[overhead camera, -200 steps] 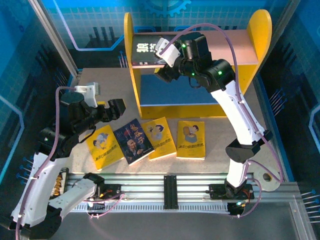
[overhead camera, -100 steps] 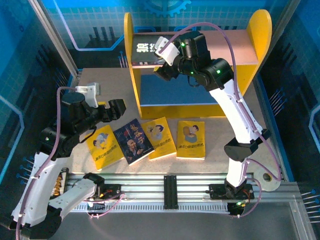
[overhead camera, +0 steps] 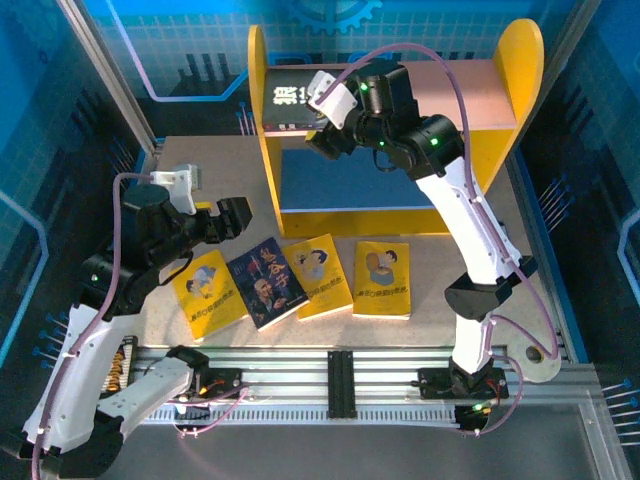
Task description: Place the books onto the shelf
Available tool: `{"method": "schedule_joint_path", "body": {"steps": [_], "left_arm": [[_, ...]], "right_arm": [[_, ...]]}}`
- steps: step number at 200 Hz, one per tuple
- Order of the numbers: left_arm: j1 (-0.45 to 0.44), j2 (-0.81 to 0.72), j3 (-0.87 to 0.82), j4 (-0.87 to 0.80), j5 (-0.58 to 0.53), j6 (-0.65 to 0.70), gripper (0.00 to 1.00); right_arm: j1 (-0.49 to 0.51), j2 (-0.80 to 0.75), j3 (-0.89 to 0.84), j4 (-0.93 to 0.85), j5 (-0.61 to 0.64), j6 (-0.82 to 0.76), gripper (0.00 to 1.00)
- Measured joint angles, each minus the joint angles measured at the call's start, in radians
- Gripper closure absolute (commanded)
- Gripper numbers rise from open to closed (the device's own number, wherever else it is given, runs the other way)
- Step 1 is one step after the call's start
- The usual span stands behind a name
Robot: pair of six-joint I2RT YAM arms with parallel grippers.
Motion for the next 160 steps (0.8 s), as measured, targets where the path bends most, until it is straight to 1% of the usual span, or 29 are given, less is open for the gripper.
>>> {"method": "schedule_joint_path", "body": {"steps": [160], "left_arm": [[0.000, 0.010, -0.010, 0.011, -0.005, 0.000, 0.06]], "right_arm": [[-0.028, 0.024, 0.015, 0.011, -0.003, 0.000, 0.17]]}}
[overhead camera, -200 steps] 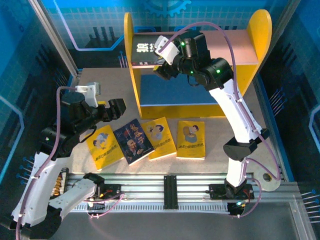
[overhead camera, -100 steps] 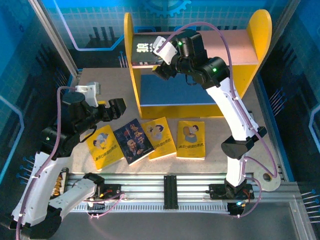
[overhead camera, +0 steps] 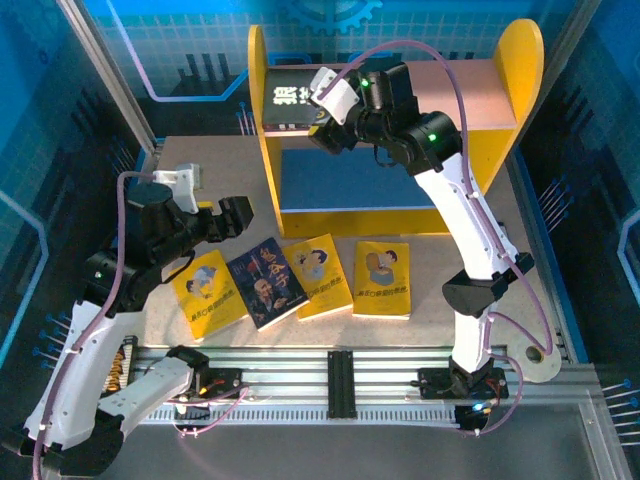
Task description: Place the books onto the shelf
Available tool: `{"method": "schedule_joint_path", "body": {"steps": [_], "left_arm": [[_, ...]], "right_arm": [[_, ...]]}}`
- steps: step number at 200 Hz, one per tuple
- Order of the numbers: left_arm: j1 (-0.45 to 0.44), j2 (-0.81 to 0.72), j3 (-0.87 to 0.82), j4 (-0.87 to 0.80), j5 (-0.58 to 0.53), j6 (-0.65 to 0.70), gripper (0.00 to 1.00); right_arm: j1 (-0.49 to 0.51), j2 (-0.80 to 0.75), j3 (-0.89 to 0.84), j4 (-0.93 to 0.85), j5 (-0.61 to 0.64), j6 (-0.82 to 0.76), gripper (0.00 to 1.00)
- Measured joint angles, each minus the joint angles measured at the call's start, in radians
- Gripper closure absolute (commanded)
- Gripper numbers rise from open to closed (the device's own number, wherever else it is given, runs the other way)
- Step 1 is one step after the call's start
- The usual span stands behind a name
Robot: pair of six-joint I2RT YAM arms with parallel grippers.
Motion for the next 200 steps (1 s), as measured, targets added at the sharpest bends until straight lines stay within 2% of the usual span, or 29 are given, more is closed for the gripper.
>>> {"method": "schedule_joint_path", "body": {"steps": [200], "left_arm": [[0.000, 0.007, -0.002, 0.014, -0.001, 0.000, 0.06]], "right_arm": [[-0.018, 0.024, 0.019, 0.015, -0.021, 0.019, 0.16]]}}
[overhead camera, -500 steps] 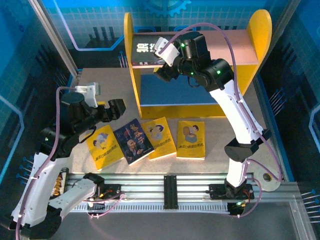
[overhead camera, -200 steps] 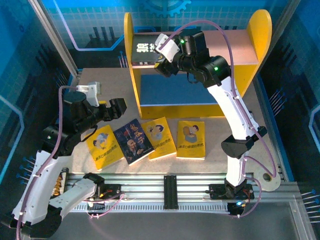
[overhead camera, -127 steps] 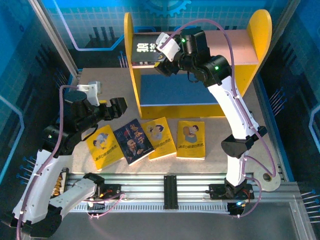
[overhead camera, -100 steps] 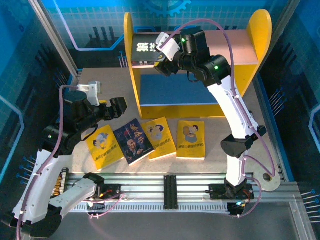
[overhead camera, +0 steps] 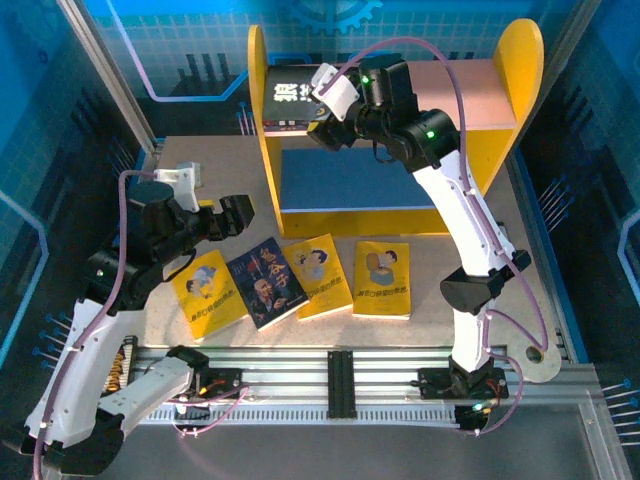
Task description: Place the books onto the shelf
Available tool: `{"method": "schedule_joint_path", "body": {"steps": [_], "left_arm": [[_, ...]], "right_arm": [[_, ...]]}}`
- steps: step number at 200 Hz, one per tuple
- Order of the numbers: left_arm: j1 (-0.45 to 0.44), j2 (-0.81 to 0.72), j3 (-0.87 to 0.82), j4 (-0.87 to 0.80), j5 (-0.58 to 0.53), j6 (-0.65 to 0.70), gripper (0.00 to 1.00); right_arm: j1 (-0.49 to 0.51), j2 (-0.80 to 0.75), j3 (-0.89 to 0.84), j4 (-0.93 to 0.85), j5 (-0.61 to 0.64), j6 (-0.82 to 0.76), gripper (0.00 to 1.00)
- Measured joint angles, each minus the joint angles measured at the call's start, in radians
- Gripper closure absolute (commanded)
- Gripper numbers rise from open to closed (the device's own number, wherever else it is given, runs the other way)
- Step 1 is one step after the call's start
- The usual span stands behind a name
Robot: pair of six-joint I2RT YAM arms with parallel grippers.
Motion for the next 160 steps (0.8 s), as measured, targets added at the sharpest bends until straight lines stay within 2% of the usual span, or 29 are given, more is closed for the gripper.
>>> {"method": "schedule_joint_path", "body": {"steps": [102, 138, 160], "left_arm": [[0.000, 0.000, 0.000, 0.000, -0.002, 0.000, 0.06], [0.000, 0.000, 0.000, 0.000, -0.002, -0.001, 0.06], [0.000, -0.005, 0.000, -0.001, -0.002, -0.002, 0.06]], "right_arm": [[0.000, -0.023, 0.000, 0.006, -0.017, 0.053, 0.09], [-0.016, -0.124, -0.022, 0.015, -0.026, 0.111, 0.06], [-0.072, -0.220, -0.073, 0.030, -0.058, 0.176, 0.07]]}}
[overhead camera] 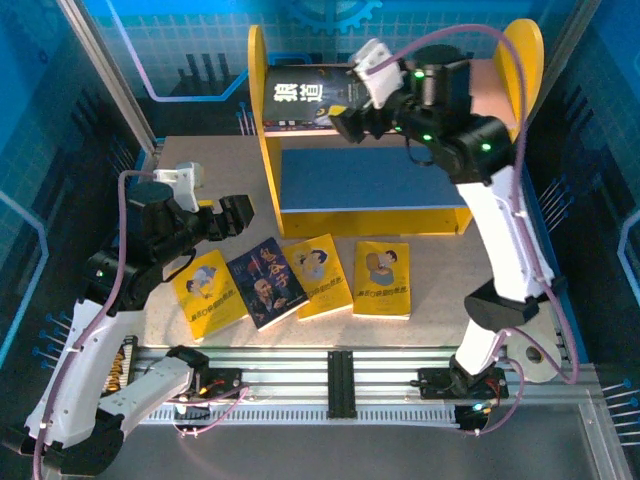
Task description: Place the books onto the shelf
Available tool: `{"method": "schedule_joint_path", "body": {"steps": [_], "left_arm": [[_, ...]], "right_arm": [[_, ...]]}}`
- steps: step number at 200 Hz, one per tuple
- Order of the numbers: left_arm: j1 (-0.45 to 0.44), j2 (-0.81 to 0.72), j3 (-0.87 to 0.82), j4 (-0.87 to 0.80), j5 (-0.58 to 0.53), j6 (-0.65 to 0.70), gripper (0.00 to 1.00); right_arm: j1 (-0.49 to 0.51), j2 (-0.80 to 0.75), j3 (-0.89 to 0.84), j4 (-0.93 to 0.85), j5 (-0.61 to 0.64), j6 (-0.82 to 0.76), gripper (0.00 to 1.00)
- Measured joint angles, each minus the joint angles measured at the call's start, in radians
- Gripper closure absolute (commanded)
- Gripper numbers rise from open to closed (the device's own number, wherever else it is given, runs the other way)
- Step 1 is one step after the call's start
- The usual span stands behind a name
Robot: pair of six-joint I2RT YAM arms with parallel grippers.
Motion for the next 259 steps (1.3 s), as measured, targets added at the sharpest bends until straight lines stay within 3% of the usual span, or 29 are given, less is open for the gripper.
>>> {"method": "schedule_joint_path", "body": {"steps": [65, 109, 259], "left_arm": [[0.000, -0.026, 0.000, -0.019, 0.000, -0.002, 0.06], [0.000, -0.032, -0.004, -0.027, 0.000, -0.003, 0.06], [0.000, -0.033, -0.032, -0.034, -0.001, -0.003, 0.06]], "right_arm": [[-0.235, -0.121, -0.256, 0.080, -0.216, 0.196, 0.13], [-0.285, -0.111, -0.428, 0.133, -0.337, 0.237, 0.16], [-0.306, -0.109, -0.492, 0.222, -0.484, 0.269, 0.22]]}}
